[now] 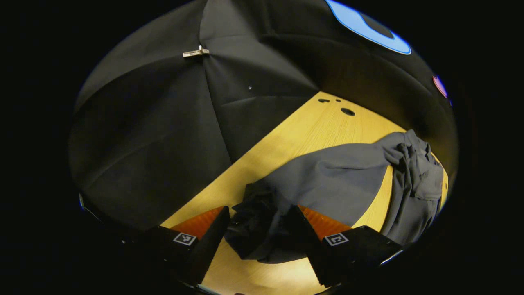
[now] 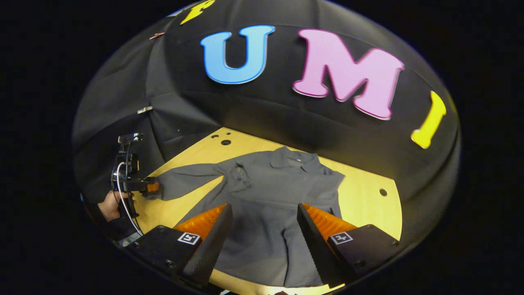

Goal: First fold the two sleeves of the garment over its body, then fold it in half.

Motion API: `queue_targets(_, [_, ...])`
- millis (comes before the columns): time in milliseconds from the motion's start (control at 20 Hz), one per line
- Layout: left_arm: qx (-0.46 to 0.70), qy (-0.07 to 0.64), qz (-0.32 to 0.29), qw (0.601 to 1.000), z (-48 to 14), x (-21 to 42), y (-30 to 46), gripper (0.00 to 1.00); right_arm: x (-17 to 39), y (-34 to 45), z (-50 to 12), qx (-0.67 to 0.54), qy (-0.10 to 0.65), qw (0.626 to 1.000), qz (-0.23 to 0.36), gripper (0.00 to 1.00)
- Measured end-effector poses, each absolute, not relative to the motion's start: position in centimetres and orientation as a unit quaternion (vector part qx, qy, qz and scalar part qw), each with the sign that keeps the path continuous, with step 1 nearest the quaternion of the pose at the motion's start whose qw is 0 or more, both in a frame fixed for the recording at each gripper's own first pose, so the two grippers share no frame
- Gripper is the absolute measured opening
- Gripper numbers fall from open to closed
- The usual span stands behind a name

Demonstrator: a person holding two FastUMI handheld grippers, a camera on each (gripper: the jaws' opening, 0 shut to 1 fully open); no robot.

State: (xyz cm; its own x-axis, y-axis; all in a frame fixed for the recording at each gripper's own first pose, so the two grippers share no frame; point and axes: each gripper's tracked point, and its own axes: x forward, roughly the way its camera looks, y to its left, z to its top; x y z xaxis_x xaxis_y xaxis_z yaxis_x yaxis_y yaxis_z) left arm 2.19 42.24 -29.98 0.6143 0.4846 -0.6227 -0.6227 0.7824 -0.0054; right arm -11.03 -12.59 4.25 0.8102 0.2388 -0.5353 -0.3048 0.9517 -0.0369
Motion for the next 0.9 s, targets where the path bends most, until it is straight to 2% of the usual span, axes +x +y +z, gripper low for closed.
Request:
queue_targets(150, [-0.100, 0.325, 0.299, 0.892, -30.9, 2.4, 41.8, 0.97, -13.8, -17.0, 4.1, -0.060, 0.275, 0.954, 0.101, 0.98])
queue_targets(250, [-0.094, 0.323, 0.286, 0.897, -31.1, 3.0, 41.1, 0.90, -15.2, -19.2, 3.9, -0.054, 0.280, 0.955, 0.080, 0.98])
queue_targets(450, [-0.086, 0.315, 0.263, 0.908, -30.9, 4.1, 40.3, 0.59, -16.5, -22.8, 3.4, -0.037, 0.284, 0.957, 0.044, 0.98])
queue_targets(500, [-0.082, 0.318, 0.258, 0.909, -30.9, 4.3, 40.2, 0.35, -16.5, -23.5, 3.4, -0.028, 0.282, 0.958, 0.037, 0.98])
queue_targets(550, [-0.074, 0.322, 0.255, 0.909, -30.8, 4.4, 40.1, 0.31, -16.4, -24.1, 3.4, -0.021, 0.281, 0.959, 0.030, 0.98])
queue_targets(600, [-0.063, 0.329, 0.253, 0.908, -30.8, 4.4, 40.0, 0.17, -16.3, -24.7, 3.2, -0.018, 0.281, 0.959, 0.023, 0.98])
queue_targets(700, [-0.047, 0.344, 0.242, 0.906, -30.5, 4.4, 39.5, 0.07, -16.0, -26.1, 3.2, -0.018, 0.280, 0.960, 0.012, 0.98])
queue_targets(900, [-0.029, 0.330, 0.220, 0.918, -26.8, 4.4, 38.2, 0.06, -15.0, -28.6, 4.5, -0.007, 0.258, 0.966, -0.014, 0.98])
